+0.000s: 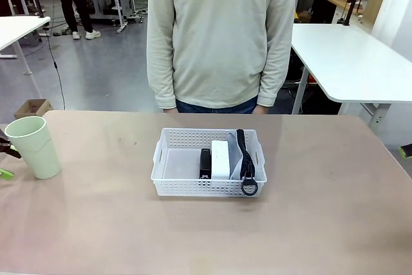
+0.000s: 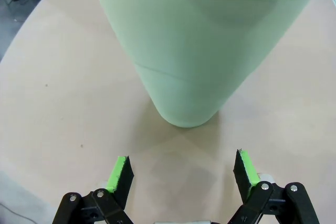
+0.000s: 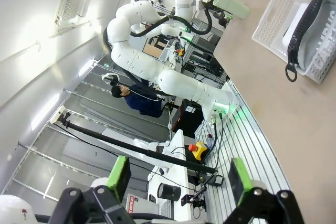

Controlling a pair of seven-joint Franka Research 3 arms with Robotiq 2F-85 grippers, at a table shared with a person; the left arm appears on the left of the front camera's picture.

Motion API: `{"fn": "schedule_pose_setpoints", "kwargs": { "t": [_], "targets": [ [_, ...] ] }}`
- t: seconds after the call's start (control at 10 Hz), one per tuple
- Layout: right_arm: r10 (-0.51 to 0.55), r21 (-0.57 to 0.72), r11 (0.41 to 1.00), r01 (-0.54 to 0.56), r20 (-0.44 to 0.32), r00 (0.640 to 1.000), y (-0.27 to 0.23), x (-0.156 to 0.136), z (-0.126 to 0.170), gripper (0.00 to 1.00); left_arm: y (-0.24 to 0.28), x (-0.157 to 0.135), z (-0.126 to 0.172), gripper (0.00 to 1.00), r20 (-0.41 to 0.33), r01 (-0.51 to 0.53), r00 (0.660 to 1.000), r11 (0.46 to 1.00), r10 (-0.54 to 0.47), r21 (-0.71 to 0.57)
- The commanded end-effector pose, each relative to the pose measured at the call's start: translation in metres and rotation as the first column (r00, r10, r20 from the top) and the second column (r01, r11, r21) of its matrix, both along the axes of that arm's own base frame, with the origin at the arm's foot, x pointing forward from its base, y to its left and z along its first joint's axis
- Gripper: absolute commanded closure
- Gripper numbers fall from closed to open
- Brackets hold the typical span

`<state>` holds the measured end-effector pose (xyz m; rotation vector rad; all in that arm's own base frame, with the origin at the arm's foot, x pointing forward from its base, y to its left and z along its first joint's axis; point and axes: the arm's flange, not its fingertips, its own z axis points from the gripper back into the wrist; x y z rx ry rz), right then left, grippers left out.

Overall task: Efficiently arrange items inside the basket to fit them all.
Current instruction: Pick up the Reusable plastic cup and place it inside the Organizing basket.

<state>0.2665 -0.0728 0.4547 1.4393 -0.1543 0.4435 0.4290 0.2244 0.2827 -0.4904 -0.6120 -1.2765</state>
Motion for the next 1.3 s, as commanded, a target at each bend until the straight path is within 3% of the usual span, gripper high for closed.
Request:
{"fn": "schedule_pose_setpoints", "kwargs": {
  "t": [0.0,0.3,1.2],
  "targets": [
    [-0.001,0.014,1.0,0.001,-0.002,1.0,0.001,-0.001,0.002,0.0,-0.007,-0.002,-0.01,0.0,0.074,-0.025,0.997,1.0,0.025,-0.004],
    [-0.001,0.014,1.0,0.001,-0.002,1.0,0.001,-0.001,0.002,0.0,-0.01,0.0,-0.014,0.0,0.074,-0.076,0.994,0.996,0.079,-0.041],
    [-0.001,0.014,1.0,0.001,-0.002,1.0,0.001,-0.001,0.002,0.0,-0.041,-0.013,-0.006,0.0,0.071,-0.03,0.996,0.974,0.048,-0.226]
  ]
}}
